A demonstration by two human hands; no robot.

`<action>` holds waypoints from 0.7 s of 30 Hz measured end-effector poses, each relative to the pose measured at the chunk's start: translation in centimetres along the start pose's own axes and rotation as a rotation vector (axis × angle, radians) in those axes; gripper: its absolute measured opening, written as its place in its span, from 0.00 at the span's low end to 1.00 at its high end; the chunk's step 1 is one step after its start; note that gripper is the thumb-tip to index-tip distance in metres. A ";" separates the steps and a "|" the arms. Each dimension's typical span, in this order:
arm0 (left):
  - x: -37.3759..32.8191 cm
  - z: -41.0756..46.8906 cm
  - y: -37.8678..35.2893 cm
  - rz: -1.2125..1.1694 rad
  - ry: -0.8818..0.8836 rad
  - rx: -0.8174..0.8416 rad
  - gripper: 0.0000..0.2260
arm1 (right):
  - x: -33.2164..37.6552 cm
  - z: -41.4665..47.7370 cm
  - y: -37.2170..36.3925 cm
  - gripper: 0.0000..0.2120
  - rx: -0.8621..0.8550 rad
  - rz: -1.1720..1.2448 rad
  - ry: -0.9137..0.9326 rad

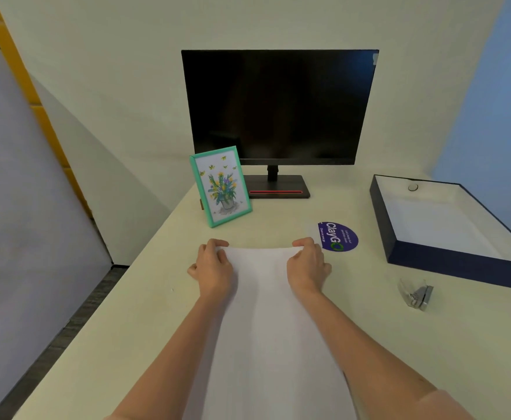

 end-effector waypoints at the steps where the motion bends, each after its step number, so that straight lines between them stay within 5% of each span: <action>1: -0.1 0.2 0.1 -0.004 -0.001 0.002 0.14 | 0.1 0.1 0.0 0.19 0.006 0.009 -0.007; 21: 0.9 0.4 0.4 -0.309 0.111 -0.022 0.15 | -1.1 -0.1 0.7 0.13 -0.132 0.308 -0.075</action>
Point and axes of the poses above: each hand's wrist, its own z-axis towards the middle knuckle, its own y-axis out of the back of the hand, x = y × z, the point moved 3 cm from there along z, towards the middle knuckle, and after that the axes turned 3 degrees about -y, right-handed, at the moved point
